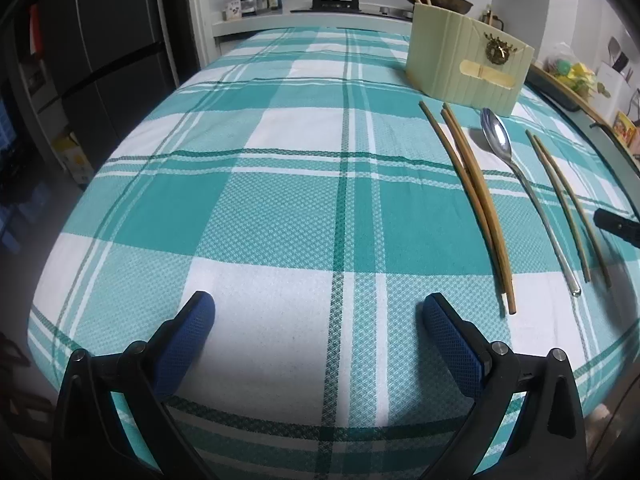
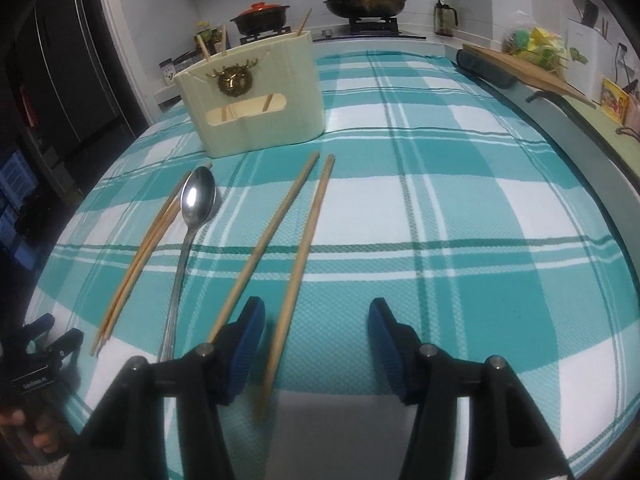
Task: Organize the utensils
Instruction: 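Withdraw both open tools back over the remaining chopsticks and spoon, then lower both open tools around separate wooden chopsticks on the cloth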
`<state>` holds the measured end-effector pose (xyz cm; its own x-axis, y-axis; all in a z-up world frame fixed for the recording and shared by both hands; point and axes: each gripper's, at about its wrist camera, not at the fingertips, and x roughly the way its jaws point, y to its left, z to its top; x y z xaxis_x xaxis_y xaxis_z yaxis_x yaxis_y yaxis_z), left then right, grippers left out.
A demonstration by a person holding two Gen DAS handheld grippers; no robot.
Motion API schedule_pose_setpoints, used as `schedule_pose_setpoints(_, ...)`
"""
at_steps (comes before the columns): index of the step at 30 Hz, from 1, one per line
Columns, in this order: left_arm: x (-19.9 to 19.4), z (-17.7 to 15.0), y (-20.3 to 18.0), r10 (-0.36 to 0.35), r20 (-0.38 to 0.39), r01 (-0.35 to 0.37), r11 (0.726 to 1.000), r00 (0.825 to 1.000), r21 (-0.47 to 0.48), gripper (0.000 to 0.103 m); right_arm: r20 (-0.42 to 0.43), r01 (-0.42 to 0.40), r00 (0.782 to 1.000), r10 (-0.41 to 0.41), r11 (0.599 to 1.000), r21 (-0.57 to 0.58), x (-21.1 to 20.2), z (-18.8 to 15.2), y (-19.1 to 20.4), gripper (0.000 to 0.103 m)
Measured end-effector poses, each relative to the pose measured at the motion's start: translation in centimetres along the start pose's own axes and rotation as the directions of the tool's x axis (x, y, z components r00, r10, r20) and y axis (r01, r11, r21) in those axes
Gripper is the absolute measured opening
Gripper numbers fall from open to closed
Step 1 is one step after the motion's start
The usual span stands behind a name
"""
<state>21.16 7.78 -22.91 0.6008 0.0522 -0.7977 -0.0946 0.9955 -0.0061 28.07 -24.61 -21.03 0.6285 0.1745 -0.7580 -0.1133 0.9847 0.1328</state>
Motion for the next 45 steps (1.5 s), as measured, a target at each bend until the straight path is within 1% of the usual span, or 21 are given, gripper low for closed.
schedule_pose_setpoints(2,-0.1,0.2,0.2,-0.005,-0.004,0.005,1.000,1.000,-0.018,0.103,-0.018,-0.002,1.000,0.002,1.000,-0.017,0.8,0.3,0.3,0.056)
schedule_pose_setpoints(4,-0.2,0.7,0.4,-0.035,-0.002,0.035,0.999,0.999,-0.039,0.103,-0.045,-0.010,0.999,0.010,1.000,-0.008,1.7,0.3,0.1,0.055)
schedule_pose_setpoints(8,-0.4,2.4,0.1,-0.074,0.015,0.075,0.996,0.997,-0.052,0.103,-0.030,0.000,1.000,-0.001,1.000,-0.022,1.8,0.1,0.0,0.054)
schedule_pose_setpoints(11,-0.2,4.3,-0.9,-0.093,0.024,0.094,0.995,0.995,-0.030,0.103,-0.016,0.025,1.000,-0.026,0.997,-0.073,1.8,-0.2,0.6,0.055)
schedule_pose_setpoints(13,0.1,5.5,-2.1,-0.100,0.022,0.100,0.995,0.995,0.005,0.103,-0.002,0.050,0.999,-0.050,0.994,-0.099,1.8,-0.5,1.0,0.056)
schedule_pose_setpoints(18,1.4,8.0,-4.6,-0.100,0.021,0.099,0.993,0.995,0.069,0.103,0.010,0.060,0.998,-0.060,0.994,-0.096,1.8,-0.6,1.0,0.056)
schedule_pose_setpoints(20,2.3,8.9,-5.2,-0.102,0.006,0.101,0.992,0.995,0.071,0.103,0.014,0.061,0.998,-0.060,0.993,-0.098,1.8,-0.6,1.0,0.056)
schedule_pose_setpoints(25,4.6,10.4,-5.6,-0.113,-0.044,0.115,0.993,0.993,0.042,0.103,0.019,0.065,0.998,-0.063,0.993,-0.102,1.9,-0.6,1.1,0.057)
schedule_pose_setpoints(30,6.2,11.1,-6.3,-0.116,-0.067,0.119,0.992,0.991,0.043,0.103,0.022,0.066,0.998,-0.064,0.992,-0.104,1.9,-0.7,1.1,0.057)
schedule_pose_setpoints(33,6.9,11.2,-6.6,-0.096,-0.076,0.101,0.993,0.992,0.060,0.103,0.023,0.066,0.998,-0.064,0.992,-0.104,1.9,-0.7,1.1,0.057)
schedule_pose_setpoints(38,8.1,11.1,-6.5,-0.082,-0.104,0.088,0.995,0.991,0.056,0.103,0.025,0.064,0.998,-0.062,0.993,-0.103,1.8,-0.7,1.1,0.057)
schedule_pose_setpoints(41,8.2,10.8,-7.0,-0.053,-0.095,0.062,0.994,0.994,0.094,0.103,0.025,0.065,0.998,-0.063,0.992,-0.104,1.8,-0.8,1.1,0.057)
schedule_pose_setpoints(45,8.1,10.7,-6.9,-0.051,-0.095,0.061,0.992,0.994,0.107,0.103,0.026,0.065,0.998,-0.063,0.992,-0.104,1.8,-0.8,1.1,0.057)
